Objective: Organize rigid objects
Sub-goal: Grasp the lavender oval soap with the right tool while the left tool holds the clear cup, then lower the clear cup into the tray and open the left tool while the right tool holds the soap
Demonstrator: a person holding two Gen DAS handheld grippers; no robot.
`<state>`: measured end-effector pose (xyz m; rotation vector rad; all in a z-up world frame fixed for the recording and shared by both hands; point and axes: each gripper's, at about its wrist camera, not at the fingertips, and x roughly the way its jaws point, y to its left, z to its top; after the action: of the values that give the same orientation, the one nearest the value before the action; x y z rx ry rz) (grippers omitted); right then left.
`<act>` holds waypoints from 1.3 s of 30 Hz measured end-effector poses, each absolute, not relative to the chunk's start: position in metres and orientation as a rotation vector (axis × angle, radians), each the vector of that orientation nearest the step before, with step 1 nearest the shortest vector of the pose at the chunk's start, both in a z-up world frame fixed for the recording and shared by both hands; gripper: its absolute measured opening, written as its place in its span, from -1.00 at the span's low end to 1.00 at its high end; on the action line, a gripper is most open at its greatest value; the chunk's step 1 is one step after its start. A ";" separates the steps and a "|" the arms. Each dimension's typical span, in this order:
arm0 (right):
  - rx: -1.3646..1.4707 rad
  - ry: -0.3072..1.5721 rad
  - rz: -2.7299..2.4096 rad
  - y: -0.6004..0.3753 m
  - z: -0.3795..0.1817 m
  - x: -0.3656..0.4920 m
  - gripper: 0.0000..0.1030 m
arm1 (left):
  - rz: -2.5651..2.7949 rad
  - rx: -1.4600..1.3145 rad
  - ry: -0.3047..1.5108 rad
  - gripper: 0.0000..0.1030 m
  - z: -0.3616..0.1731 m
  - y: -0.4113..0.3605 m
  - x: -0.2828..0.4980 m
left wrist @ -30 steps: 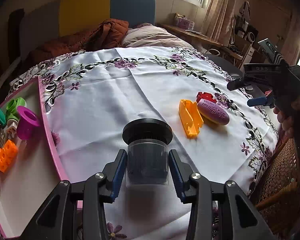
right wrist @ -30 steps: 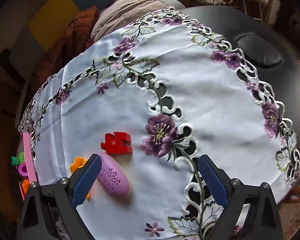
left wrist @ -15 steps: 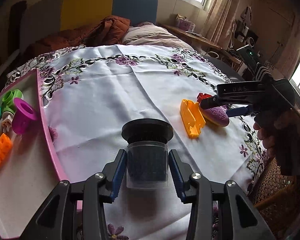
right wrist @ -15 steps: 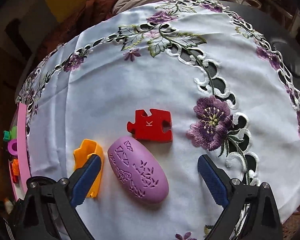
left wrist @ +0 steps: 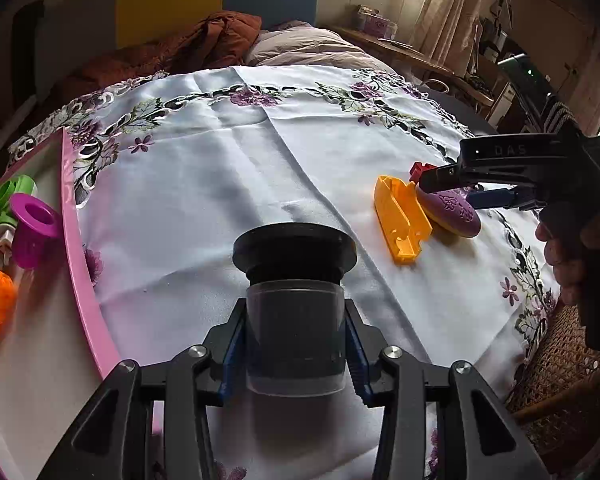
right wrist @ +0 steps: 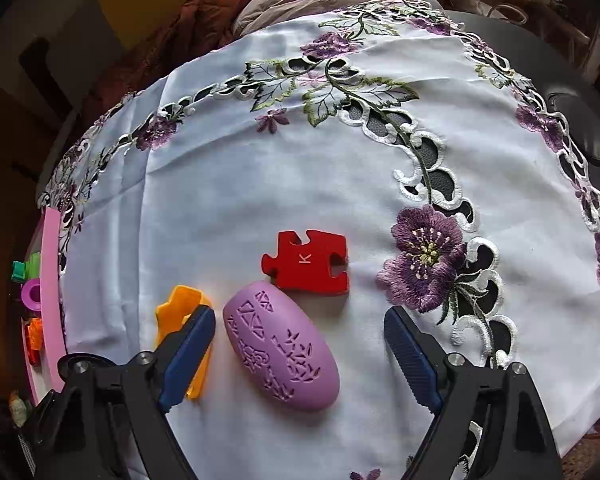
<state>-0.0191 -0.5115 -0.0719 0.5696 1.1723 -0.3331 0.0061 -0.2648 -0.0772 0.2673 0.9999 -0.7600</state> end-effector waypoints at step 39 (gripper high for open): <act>0.149 1.152 -0.190 -0.427 -0.081 0.054 -0.12 | -0.669 0.127 0.881 -0.17 -0.024 -0.206 0.002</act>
<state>0.0545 -0.4265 -0.0811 0.1486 1.1523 -0.1896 0.0025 -0.2061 -0.0242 0.1266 0.8806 -0.6694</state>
